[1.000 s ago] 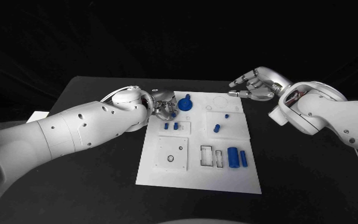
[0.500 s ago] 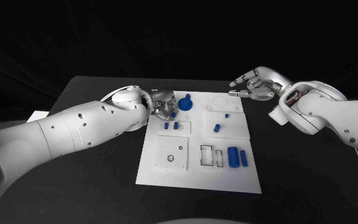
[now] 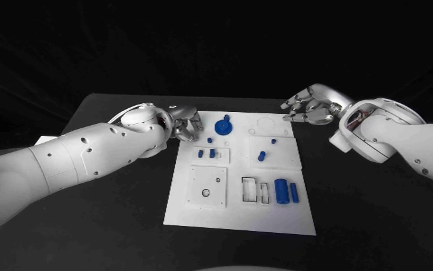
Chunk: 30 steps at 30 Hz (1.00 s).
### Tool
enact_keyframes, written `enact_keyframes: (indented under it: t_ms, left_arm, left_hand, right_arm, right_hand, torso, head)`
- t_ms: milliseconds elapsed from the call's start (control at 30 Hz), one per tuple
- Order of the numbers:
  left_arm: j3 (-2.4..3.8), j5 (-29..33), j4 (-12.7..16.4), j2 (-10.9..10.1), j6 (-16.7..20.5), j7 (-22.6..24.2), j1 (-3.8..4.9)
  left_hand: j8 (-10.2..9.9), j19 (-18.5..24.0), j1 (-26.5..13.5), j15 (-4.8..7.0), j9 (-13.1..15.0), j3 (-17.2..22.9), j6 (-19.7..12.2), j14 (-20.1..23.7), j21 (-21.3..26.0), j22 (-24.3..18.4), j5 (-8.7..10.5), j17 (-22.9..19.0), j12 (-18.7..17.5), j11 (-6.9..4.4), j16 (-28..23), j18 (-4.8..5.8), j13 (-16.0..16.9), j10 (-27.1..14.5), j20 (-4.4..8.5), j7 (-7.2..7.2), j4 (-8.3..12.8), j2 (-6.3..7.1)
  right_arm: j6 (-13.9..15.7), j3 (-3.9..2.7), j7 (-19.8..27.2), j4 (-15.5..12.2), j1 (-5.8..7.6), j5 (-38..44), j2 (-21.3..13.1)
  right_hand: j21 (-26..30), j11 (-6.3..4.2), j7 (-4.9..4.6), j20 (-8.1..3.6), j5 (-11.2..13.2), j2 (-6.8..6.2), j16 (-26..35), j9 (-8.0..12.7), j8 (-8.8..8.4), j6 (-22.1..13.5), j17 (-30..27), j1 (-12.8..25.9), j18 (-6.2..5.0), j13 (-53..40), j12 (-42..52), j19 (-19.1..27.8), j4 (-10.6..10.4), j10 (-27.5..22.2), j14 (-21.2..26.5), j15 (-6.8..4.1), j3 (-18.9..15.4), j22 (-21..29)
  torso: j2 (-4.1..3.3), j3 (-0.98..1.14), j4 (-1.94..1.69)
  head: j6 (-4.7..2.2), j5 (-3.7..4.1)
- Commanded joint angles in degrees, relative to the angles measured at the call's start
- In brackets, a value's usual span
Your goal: Assemble the parts on the task board
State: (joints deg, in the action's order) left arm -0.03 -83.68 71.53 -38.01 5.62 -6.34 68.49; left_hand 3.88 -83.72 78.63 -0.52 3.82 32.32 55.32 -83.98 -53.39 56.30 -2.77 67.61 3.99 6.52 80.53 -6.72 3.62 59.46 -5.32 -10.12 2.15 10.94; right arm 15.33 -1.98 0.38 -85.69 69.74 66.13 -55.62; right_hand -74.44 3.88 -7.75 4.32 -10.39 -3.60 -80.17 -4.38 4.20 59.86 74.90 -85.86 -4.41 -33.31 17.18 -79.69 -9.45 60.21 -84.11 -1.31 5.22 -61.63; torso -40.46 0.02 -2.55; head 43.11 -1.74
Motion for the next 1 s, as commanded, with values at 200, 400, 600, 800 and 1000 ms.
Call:
enact_keyframes:
  t_ms: [200,400,600,800,1000]
  left_arm:
    - [0.21,46.1,1.9,-4.7,14.4,11.0,0.20]
    - [0.03,82.4,6.5,-8.0,13.9,21.4,0.08]
    - [-0.16,94.4,10.7,-9.9,9.3,26.7,-0.09]
    - [-0.21,97.1,13.1,-10.8,7.5,28.1,-0.20]
    - [-0.22,97.7,13.9,-11.3,7.0,28.5,-0.24]
  left_hand:
    - [2.2,3.1,0.6,0.22,0.6,2.0,4.9,1.2,9.5,-7.8,-0.41,-9.3,3.5,-0.74,-4.3,-2.38,0.7,6.3,-0.31,0.06,0.1,-0.69]
    - [2.9,7.2,-1.9,0.28,0.4,1.3,5.7,5.8,18.4,-14.8,-0.66,-20.2,4.9,-1.10,-10.3,-3.68,0.6,7.3,-0.35,0.39,-1.7,-1.25]
    - [3.4,7.8,-4.5,0.32,0.3,-1.9,5.9,6.9,19.5,-15.5,-0.86,-21.9,6.1,-1.34,-11.0,-3.70,0.8,7.4,-0.40,0.71,-3.3,-1.67]
    - [3.4,7.9,-4.5,0.32,0.3,-2.5,5.7,7.3,19.8,-15.7,-0.98,-22.6,6.3,-1.35,-11.2,-3.70,0.8,7.2,-0.40,0.72,-3.3,-1.90]
    - [3.5,8.0,-4.3,0.33,0.2,-2.7,5.6,7.5,20.0,-15.8,-1.04,-23.1,6.4,-1.34,-11.4,-3.70,0.7,7.0,-0.40,0.71,-3.1,-2.03]
  right_arm:
    - [-6.4,-0.01,-5.6,-1.8,-0.68,24.7,0.0]
    - [-7.8,0.00,-7.1,-2.9,-1.83,33.2,0.6]
    - [-8.2,0.08,-7.8,-2.5,-2.97,37.0,2.1]
    - [-7.9,0.16,-7.8,-1.4,-4.17,38.5,3.8]
    - [-7.9,0.19,-7.5,-0.5,-4.87,38.9,5.4]
  right_hand:
    - [0.4,-0.26,0.39,0.47,1.6,-3.02,0.8,0.1,-0.13,3.1,-0.4,-1.2,-1.01,13.3,-8.0,-0.7,1.0,4.9,-2.8,0.23,5.4,-0.1]
    - [0.5,-0.30,0.53,0.51,3.5,-4.03,0.9,0.2,-0.49,3.7,-0.6,-0.4,-1.03,18.2,-10.6,-0.8,1.0,6.0,-2.9,0.20,7.8,0.0]
    - [0.7,-0.28,0.65,0.32,4.2,-4.55,1.1,0.4,-0.59,3.4,-0.9,0.0,-1.05,21.0,-11.9,-0.8,1.1,6.1,-2.9,-0.08,9.3,0.2]
    - [0.9,-0.18,0.56,0.19,4.4,-4.73,1.2,0.5,-0.64,3.0,-1.0,0.2,-1.07,22.7,-12.7,-0.8,1.3,6.0,-2.9,-0.17,10.5,0.4]
    - [1.0,-0.09,0.49,0.21,4.7,-4.61,1.3,0.5,-0.63,2.7,-1.1,0.3,-1.07,23.8,-13.0,-0.8,1.4,6.1,-2.9,-0.15,11.5,0.5]
  torso:
    - [-0.09,-0.05,0.01]
    - [-0.06,-0.24,-0.05]
    - [-0.04,-0.29,-0.10]
    - [-0.10,-0.29,-0.06]
    - [-0.05,-0.27,-0.14]
  head:
    - [-0.61,0.48]
    - [-0.88,2.64]
    - [-0.93,4.26]
    - [-0.87,4.39]
    - [-0.83,4.33]
